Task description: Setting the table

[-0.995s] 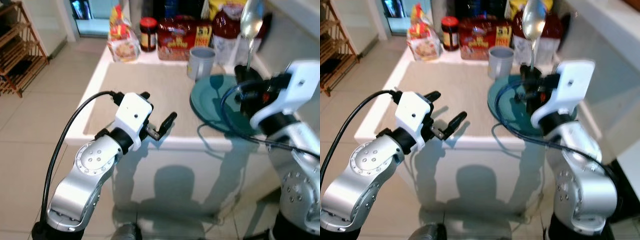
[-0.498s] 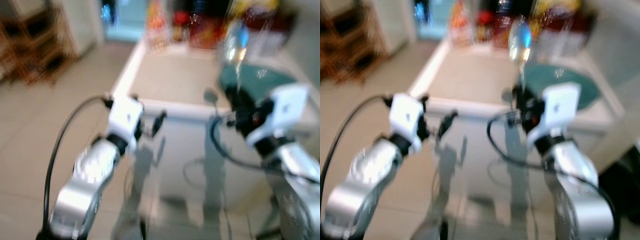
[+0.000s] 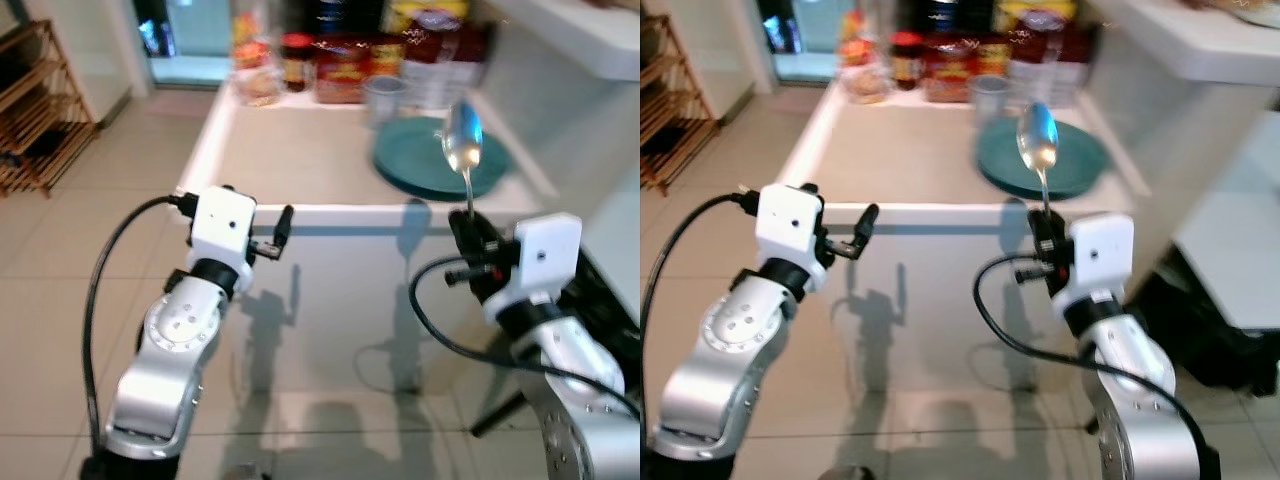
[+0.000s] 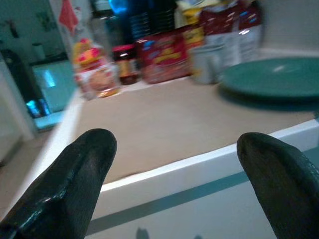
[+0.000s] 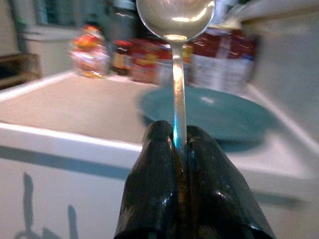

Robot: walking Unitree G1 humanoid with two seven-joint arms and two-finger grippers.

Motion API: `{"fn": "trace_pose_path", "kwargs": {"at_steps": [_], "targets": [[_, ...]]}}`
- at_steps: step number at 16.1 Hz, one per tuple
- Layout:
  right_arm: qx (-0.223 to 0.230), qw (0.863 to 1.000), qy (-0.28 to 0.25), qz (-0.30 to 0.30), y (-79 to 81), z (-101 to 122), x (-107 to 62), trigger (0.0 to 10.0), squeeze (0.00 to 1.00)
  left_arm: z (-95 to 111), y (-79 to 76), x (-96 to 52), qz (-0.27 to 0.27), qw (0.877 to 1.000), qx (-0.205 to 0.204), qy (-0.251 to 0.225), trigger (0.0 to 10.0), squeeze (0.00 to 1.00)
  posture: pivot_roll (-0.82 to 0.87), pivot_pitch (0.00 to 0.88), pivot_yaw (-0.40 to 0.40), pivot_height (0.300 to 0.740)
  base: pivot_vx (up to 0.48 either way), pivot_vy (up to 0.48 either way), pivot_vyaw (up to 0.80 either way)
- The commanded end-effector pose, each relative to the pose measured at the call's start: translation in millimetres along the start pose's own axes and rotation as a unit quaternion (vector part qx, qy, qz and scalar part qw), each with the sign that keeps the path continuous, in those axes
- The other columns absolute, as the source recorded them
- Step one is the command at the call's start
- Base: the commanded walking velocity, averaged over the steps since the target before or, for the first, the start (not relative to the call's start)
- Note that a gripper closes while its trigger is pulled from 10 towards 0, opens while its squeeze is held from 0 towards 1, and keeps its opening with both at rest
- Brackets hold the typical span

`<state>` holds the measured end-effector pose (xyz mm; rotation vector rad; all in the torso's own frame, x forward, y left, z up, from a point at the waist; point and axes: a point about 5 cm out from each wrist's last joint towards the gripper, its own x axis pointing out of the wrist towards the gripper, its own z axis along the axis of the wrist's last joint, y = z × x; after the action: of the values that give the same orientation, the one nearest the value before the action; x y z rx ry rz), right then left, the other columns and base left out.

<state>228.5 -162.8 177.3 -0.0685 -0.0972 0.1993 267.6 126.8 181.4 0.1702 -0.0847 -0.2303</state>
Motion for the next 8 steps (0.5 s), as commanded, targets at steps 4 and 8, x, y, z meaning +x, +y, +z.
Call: {"fn": "trace_pose_path", "kwargs": {"at_steps": [4, 8], "targets": [[-0.007, 1.0, -0.013, -0.024, -10.5, -15, -5.6, 10.0, 0.0, -26, 26.6, -18.1, 0.089, 0.996, 0.007, 0.031, 10.0, 0.0, 0.03, 0.054, -0.067, 0.74, 0.0, -0.48, 0.0], [-0.002, 1.0, -0.018, -0.011, -5.2, -19, 1.1, 10.0, 0.0, -23, 24.9, -18.6, 0.085, 0.996, 0.026, 0.023, 10.0, 0.0, 0.05, 0.048, -0.077, 0.74, 0.0, -0.48, 0.0]]}}
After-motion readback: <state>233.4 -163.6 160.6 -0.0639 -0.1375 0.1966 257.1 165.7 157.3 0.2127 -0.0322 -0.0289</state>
